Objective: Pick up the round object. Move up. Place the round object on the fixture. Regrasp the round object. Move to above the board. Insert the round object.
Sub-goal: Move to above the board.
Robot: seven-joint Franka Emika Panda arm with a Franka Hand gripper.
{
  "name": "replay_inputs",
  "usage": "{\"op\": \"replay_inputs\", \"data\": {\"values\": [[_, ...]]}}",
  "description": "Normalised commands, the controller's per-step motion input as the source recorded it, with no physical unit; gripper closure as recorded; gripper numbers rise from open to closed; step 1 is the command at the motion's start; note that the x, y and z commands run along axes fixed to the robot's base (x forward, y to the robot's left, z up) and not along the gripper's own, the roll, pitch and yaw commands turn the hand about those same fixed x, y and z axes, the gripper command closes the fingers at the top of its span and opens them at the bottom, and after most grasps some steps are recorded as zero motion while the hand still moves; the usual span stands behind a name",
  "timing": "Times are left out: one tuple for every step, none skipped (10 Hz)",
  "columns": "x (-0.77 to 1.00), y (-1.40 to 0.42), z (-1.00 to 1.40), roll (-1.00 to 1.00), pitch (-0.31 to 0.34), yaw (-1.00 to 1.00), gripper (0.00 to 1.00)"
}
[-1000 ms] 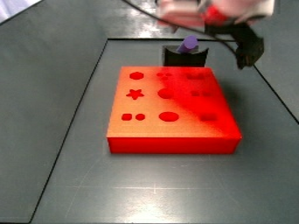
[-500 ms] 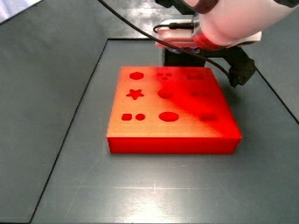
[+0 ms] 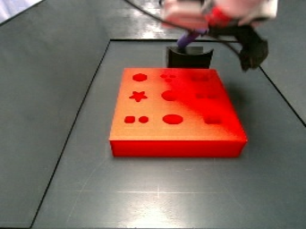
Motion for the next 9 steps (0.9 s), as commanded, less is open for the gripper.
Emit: {"op": "replay_inputs", "data": {"values": [[-0.04,0.07,1.00,-0.07,0.058,0.08,1.00],[-0.04,0.07,1.00,-0.06,0.048,0.08,1.00],[-0.04,0.06,1.00,-0.05,0.031,0.07,1.00],[-0.04,0.06,1.00,-0.05,0.020,0.06,1.00],[-0.04,0.06,1.00,-0.05,0.011,0.05,1.00],[-0.04,0.06,1.00,-0.05,0.004,0.04,1.00],[-0.05,0.05,1.00,-0.05,0.003,0.03,1.00],[-0.05,0.05,1.00,-0.05,0.006,0.02,1.00],[-0.05,0.04,1.00,-0.06,0.012,0.01,1.00]]}}
